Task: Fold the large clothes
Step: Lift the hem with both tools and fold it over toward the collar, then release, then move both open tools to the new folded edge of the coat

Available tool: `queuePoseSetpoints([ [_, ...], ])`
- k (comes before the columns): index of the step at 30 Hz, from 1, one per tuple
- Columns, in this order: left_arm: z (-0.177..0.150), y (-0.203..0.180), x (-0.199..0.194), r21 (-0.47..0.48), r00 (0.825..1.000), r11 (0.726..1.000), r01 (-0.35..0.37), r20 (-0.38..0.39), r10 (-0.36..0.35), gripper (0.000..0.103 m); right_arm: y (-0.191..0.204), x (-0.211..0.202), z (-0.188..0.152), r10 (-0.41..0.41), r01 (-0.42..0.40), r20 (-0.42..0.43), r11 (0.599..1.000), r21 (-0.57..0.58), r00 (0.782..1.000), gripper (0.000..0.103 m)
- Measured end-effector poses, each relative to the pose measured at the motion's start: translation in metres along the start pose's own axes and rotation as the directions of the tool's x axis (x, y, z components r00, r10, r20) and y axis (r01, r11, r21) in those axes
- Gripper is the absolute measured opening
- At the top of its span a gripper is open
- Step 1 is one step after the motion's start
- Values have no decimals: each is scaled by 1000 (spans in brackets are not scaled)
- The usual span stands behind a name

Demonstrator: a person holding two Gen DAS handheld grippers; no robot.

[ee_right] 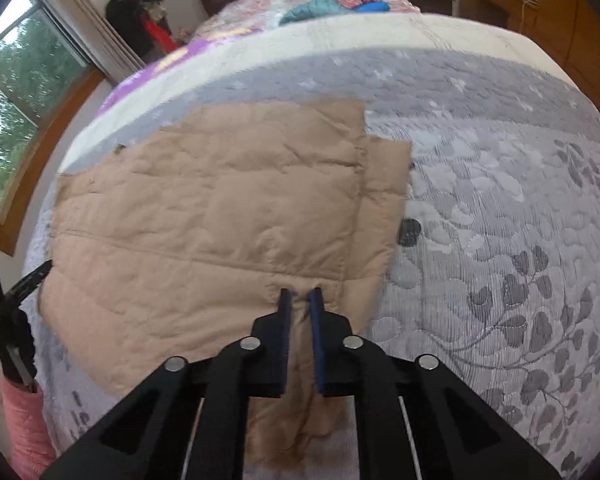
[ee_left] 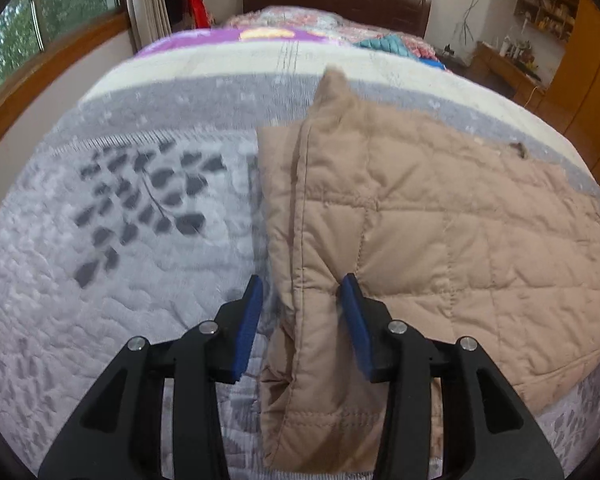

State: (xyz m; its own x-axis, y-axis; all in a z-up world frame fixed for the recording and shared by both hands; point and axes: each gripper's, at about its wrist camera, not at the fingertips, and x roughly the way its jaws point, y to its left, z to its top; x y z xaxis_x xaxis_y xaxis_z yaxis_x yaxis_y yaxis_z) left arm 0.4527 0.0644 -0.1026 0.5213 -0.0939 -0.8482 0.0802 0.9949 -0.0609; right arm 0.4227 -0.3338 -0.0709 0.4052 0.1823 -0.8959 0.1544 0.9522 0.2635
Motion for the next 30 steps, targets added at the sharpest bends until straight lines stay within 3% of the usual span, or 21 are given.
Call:
queuePoseSetpoints([
  [4, -7, 3, 15, -10, 1000, 1000, -8, 10, 8, 52, -11, 18, -1, 51, -50, -6, 998, 40, 999, 5],
  [7, -5, 10, 12, -49, 1000, 999, 13, 1, -13, 52, -17, 9, -4, 72, -73, 21, 996, 54, 997, 5],
  [9, -1, 14, -1, -77, 1000, 997, 9, 10, -8, 50, -17, -10, -7, 33, -37, 71, 998, 53, 997, 13],
  [11, -1, 9, -21, -70, 998, 997, -16, 59, 20, 48, -14, -29, -10, -15, 10, 122, 999, 40, 992, 13],
  [14, -1, -13, -50, -10, 991, 1000, -9, 133, 10, 48, 2, -51, -16, 51, -53, 167, 999, 6, 985, 13],
  [20, -9, -74, -55, 97, 991, 994, 53, 118, -65, 48, 68, -46, -30, 93, -78, 131, 991, -112, 987, 13],
  [22, -15, -91, -51, 129, 991, 991, 45, 119, -61, 48, 83, -38, -33, 92, -75, 120, 987, -139, 988, 13],
  [30, -28, -100, -16, 147, 997, 989, 32, 63, -42, 50, 108, 12, -28, 62, -51, 54, 983, -177, 997, 13],
])
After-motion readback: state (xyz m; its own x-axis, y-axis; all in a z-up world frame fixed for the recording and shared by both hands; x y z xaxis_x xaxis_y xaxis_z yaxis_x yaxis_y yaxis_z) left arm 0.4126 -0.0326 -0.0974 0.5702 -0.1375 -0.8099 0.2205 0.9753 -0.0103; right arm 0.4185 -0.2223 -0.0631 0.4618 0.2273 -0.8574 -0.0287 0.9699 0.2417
